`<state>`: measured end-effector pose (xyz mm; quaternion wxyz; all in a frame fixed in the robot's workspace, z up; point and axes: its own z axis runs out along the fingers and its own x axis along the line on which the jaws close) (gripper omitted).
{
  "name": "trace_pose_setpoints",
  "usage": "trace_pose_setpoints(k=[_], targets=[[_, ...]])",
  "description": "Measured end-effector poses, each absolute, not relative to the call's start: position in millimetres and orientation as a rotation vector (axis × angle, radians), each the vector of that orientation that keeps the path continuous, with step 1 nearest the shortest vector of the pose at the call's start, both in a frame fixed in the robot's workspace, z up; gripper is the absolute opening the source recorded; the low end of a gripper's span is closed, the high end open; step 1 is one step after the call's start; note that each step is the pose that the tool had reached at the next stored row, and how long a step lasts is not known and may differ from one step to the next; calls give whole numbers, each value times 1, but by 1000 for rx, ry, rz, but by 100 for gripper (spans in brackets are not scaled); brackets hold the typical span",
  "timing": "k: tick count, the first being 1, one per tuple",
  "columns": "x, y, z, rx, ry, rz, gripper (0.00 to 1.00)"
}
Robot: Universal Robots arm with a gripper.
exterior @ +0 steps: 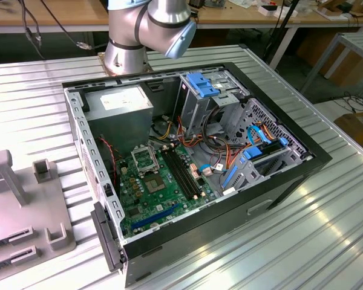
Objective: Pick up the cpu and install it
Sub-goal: 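Pick up the cpu and move it towards the insertion slot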
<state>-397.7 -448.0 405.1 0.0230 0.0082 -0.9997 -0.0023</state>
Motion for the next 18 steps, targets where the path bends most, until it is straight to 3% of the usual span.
trace_pose_setpoints(k=[18], targets=[[-374,-448,405,26,-3095,-7,47]])
